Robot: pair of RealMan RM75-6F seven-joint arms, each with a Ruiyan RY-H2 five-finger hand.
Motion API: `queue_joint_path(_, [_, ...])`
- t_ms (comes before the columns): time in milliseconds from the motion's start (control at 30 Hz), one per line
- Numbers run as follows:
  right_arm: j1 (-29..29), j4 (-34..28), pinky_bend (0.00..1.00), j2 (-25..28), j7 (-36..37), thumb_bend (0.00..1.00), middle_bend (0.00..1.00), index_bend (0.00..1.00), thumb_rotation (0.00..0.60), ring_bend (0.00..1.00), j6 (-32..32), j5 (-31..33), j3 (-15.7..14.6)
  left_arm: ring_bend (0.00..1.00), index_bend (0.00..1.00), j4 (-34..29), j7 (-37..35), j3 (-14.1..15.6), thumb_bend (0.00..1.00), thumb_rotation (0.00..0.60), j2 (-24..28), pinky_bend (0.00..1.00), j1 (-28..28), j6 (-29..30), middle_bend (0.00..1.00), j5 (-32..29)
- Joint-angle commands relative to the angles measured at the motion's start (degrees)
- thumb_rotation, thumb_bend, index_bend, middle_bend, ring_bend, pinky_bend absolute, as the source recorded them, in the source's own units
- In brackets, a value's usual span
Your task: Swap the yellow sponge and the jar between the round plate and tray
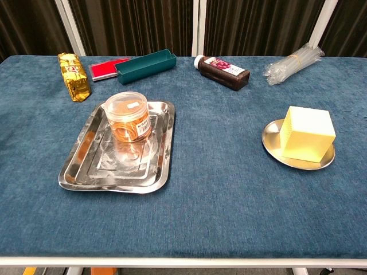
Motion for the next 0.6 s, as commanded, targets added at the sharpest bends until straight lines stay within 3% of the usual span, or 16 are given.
queue_joint_path(33, [0.09,-0.17,0.0,-0.17,0.01,0.0,0.0,0.0,0.6,0.0,-0.38,0.32,-0.04,0.01,0.11,-0.32,0.16,-0.04,0.0,0.6,0.23,0.13,0.0,0.19,0.11,0.16])
queue_joint_path(400, [2.86,-3.47,0.0,-0.5,-0.35,0.0,0.0,0.0,0.6,0.0,-5.86,1.32,-0.29,0.01,0.11,0.01,-0.13,-0.13,0.0,0.6,-0.23,0.13,-0.32,-0.31,0.11,-0.11])
queue_joint_path(600, [6.96,-3.95,0.0,-5.57,-7.55,0.0,0.0,0.0,0.6,0.0,-10.14,5.57,1.21,0.01,0.11,0.97,-1.13,0.58,0.0,0.6,-0.37,0.13,-0.25,-0.63,0.11,0.39])
